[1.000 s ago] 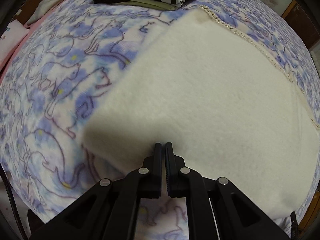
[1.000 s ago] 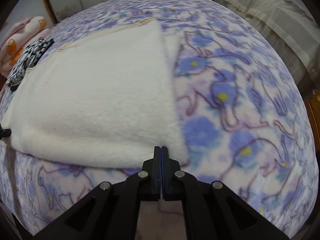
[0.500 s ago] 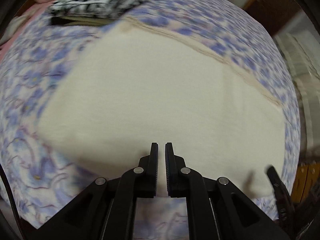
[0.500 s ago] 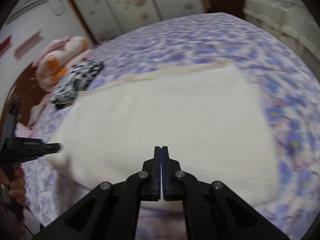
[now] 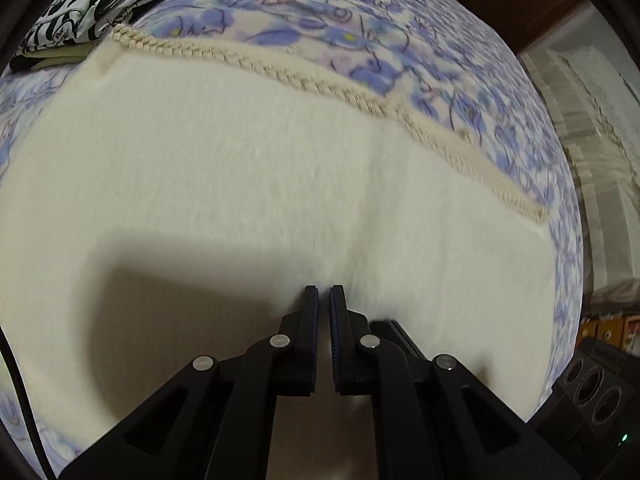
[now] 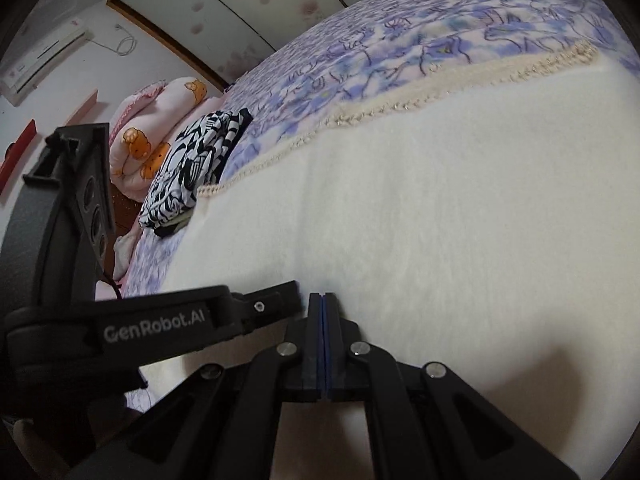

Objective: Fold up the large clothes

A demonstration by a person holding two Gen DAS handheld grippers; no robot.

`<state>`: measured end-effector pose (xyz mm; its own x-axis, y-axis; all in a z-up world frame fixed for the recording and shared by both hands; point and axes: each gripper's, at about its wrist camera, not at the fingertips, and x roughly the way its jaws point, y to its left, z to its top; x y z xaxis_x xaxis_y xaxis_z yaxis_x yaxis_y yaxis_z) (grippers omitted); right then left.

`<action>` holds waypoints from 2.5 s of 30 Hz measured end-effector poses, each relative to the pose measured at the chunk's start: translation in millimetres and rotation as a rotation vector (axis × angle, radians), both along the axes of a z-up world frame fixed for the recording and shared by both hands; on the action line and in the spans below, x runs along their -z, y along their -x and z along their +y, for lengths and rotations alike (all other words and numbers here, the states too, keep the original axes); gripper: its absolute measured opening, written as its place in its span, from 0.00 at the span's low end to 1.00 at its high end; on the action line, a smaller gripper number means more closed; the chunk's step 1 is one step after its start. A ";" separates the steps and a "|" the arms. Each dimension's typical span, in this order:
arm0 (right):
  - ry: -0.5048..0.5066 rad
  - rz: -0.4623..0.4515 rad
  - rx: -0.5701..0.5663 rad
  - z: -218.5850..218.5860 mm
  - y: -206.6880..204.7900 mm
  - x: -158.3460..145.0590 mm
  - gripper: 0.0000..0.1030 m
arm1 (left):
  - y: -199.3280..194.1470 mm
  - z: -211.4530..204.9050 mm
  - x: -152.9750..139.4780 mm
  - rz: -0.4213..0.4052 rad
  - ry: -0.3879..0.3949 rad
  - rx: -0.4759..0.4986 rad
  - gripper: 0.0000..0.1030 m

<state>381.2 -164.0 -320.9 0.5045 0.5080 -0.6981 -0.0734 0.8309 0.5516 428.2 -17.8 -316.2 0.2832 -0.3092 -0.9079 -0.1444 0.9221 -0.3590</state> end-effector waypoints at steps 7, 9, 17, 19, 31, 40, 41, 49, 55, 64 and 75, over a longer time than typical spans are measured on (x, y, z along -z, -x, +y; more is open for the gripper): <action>0.037 -0.025 -0.005 -11.3 -47.4 -0.6 0.00 | -55.1 8.9 7.0 -0.040 -0.010 -0.069 0.04; 0.039 -0.032 -0.022 -11.3 -52.9 0.8 0.00 | -66.3 10.8 10.1 -0.049 -0.015 -0.086 0.03; 0.029 -0.037 0.084 -47.8 -50.4 2.5 0.00 | -82.0 31.8 15.8 -0.093 0.016 -0.145 0.01; 0.038 -0.051 0.107 -62.7 -49.2 -0.3 0.00 | -80.9 37.7 15.9 -0.092 0.036 -0.163 0.01; 0.184 -0.073 0.300 -160.0 -52.2 -21.4 0.00 | -74.4 58.3 5.4 -0.108 -0.009 -0.179 0.01; 0.355 0.022 0.441 -240.8 -61.2 -29.6 0.00 | -74.1 107.1 -4.1 -0.116 -0.251 -0.189 0.01; 0.367 0.031 0.443 -243.4 -58.6 -30.2 0.00 | -75.2 112.1 -3.7 -0.114 -0.250 -0.188 0.01; 0.362 -0.009 0.451 -244.7 -38.8 -62.4 0.00 | -71.3 167.4 3.1 -0.056 -0.583 -0.271 0.04; 0.372 -0.032 0.354 -206.9 -45.5 -98.5 0.00 | -25.2 206.6 -28.0 -0.091 -0.467 -0.389 0.05; 0.301 0.020 0.161 -106.6 -53.4 -130.5 0.00 | 93.5 230.8 -28.2 -0.095 -0.273 -0.505 0.16; 0.227 0.290 0.062 -1.8 -62.3 -88.0 0.00 | 184.6 246.8 -22.0 -0.069 -0.031 -0.533 0.20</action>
